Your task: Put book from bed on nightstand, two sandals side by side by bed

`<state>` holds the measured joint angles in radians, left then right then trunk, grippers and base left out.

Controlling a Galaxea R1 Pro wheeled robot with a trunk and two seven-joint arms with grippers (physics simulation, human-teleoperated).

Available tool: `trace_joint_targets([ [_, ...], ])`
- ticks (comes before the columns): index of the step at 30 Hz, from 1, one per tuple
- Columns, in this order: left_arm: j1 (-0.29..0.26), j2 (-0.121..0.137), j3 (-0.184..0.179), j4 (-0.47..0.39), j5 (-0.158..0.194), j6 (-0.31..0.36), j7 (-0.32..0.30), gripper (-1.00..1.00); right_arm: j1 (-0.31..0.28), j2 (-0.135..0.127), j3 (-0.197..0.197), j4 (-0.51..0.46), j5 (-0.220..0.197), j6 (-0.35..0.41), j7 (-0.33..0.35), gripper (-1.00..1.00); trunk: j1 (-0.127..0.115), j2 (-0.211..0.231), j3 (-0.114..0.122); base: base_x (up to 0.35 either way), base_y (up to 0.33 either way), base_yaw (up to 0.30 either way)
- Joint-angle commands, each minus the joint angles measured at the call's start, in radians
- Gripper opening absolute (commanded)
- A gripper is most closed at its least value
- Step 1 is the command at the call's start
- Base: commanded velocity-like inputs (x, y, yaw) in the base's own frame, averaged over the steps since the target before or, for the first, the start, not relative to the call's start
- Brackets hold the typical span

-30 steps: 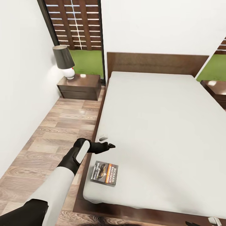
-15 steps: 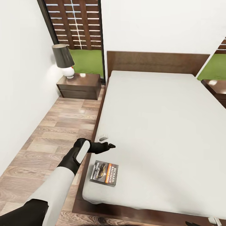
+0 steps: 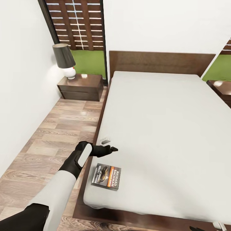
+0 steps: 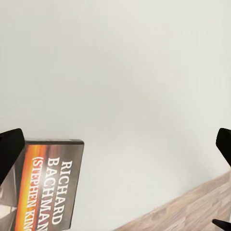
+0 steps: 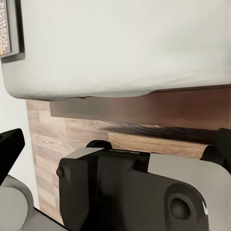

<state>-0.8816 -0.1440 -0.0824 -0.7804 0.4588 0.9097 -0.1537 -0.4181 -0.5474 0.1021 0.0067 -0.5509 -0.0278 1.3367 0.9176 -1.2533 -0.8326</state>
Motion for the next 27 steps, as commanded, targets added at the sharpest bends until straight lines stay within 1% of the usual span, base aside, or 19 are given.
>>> trace_joint_targets([
  [1, 0.0, 0.0, 0.001, 0.0, -0.008, 0.003, -0.007, 1.0, -0.001, 0.0, 0.008, 0.001, -0.007, -0.003, 0.002, 1.0, 0.004, -0.008, -0.004, 0.0, 0.0, 0.0],
  [25, 0.0, 0.0, 0.001, 0.0, -0.006, 0.003, -0.007, 1.0, -0.001, 0.0, 0.008, 0.001, -0.007, -0.003, 0.002, 1.0, 0.096, -0.176, -0.079, 0.0, 0.0, 0.0],
  [27, 0.0, 0.001, 0.001, 0.0, -0.005, 0.003, -0.007, 1.0, -0.001, 0.0, 0.008, 0.001, -0.007, -0.003, 0.002, 1.0, 0.096, -0.176, -0.079, 0.0, 0.0, 0.0],
])
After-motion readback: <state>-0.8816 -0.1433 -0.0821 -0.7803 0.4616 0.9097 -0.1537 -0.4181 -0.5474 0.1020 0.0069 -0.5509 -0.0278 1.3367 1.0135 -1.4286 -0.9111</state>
